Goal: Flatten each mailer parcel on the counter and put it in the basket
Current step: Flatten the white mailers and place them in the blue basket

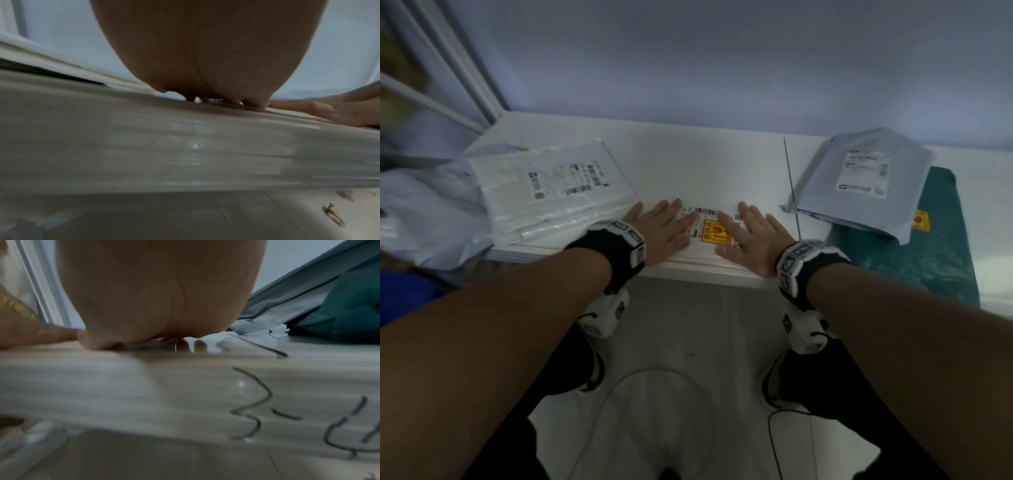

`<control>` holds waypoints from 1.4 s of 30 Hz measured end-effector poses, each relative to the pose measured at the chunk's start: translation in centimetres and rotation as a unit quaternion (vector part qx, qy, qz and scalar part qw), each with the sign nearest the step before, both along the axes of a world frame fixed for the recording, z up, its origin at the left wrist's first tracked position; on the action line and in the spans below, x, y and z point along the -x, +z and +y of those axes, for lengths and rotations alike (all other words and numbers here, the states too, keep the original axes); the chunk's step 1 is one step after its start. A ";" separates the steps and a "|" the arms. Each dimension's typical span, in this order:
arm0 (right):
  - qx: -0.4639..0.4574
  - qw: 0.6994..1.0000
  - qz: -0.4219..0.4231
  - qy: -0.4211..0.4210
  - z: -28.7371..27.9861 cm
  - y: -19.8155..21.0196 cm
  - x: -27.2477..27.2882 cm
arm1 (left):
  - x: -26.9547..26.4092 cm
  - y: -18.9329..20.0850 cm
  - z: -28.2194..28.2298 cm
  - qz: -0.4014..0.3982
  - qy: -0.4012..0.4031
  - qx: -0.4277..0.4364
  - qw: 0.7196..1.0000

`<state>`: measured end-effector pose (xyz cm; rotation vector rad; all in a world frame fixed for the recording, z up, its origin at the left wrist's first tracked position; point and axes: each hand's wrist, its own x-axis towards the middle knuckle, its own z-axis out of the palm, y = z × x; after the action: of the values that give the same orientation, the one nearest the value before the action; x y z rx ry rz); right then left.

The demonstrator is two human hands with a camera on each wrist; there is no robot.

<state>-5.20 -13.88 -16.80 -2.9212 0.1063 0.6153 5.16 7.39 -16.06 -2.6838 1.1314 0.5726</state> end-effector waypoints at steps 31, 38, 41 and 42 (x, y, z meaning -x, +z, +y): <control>0.038 0.998 0.035 0.036 -2.9 2.3 -0.7 | -2.5 2.5 0.4 -0.020 -0.047 -0.067 0.996; -0.007 1.000 0.014 -0.016 -1.8 3.7 -1.0 | -1.3 3.9 0.1 -0.054 -0.057 -0.080 0.994; -0.003 1.000 0.007 -0.026 -1.4 4.2 -0.3 | -0.4 4.3 0.2 -0.047 -0.067 -0.030 0.996; -0.002 1.000 -0.001 -0.024 -1.3 4.3 -0.1 | -0.1 4.4 0.2 -0.042 -0.082 -0.012 0.996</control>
<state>-5.08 -15.20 -12.45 -2.9060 0.1733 0.6044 5.23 7.60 -11.69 -2.5379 1.2963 0.4378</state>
